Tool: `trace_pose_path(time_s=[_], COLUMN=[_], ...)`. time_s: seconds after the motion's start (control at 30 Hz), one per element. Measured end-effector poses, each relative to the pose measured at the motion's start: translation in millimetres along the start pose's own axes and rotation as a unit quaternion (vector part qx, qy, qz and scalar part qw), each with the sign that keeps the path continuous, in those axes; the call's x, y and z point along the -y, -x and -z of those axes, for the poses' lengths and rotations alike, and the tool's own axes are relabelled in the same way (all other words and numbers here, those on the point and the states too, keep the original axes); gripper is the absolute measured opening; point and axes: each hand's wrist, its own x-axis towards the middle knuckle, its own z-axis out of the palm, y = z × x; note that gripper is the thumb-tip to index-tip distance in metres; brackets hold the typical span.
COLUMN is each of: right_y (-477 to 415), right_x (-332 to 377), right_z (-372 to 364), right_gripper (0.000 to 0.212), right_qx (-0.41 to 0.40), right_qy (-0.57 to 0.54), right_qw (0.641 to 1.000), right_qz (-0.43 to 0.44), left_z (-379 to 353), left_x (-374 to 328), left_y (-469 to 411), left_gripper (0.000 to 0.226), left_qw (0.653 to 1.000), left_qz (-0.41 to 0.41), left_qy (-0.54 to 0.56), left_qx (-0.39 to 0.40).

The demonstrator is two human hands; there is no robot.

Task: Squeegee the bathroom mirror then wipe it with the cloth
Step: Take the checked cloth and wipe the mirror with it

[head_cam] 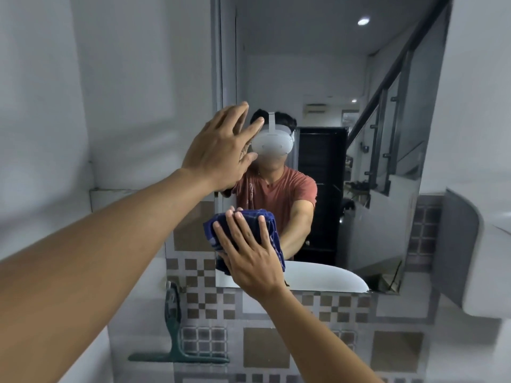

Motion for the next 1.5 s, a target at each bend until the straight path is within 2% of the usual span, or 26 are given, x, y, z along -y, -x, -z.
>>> trace_pose_path(time_s=[0.17,0.4,0.53,0.8,0.93,1.03,1.17,1.33,1.5], right_y=[33.2,71.7,86.7,115.8,134.7,152.5,178.2,194.6,188.1], right_x=[-10.9,-52.8,-82.0,-133.5,-143.6,-137.0,-121.1,-112.3,-102.2], right_z=[-1.3,15.1,25.5,35.9,35.6,28.4,15.4,4.2,-2.9], right_gripper=[0.053,0.058,0.061,0.063,0.067,0.067,0.067,0.063,0.067], right_qx=[0.009,0.045,0.051,0.028,0.012,0.009,0.021,0.054,0.063], right_qy=[0.011,0.012,0.016,-0.006,-0.029,-0.034,-0.024,0.014,0.048], right_qw=[1.0,0.998,0.995,0.963,0.931,0.917,0.931,0.967,0.985], right_qz=[0.022,-0.038,-0.082,-0.268,-0.364,-0.398,-0.365,-0.249,-0.155], left_z=[-5.5,-29.2,-29.2,-38.2,-38.9,-40.1,-39.6,-41.0,-43.1], left_x=[-9.4,-24.5,-32.1,-36.8,-37.8,-38.1,-37.1,-35.8,-36.0], left_y=[29.1,72.0,68.8,71.3,71.3,72.2,71.6,71.1,71.2], left_gripper=[0.066,0.073,0.072,0.085,0.078,0.076,0.075,0.076,0.076], left_qw=[0.999,0.997,0.999,0.997,0.998,0.999,0.999,0.999,0.999], left_qz=[0.027,0.045,0.023,0.032,0.027,0.027,0.025,0.017,0.017], left_qy=[0.011,0.05,0.039,0.062,0.046,0.043,0.033,0.035,0.048], left_qx=[-0.017,0.036,0.015,0.019,0.015,0.014,0.01,0.006,0.005])
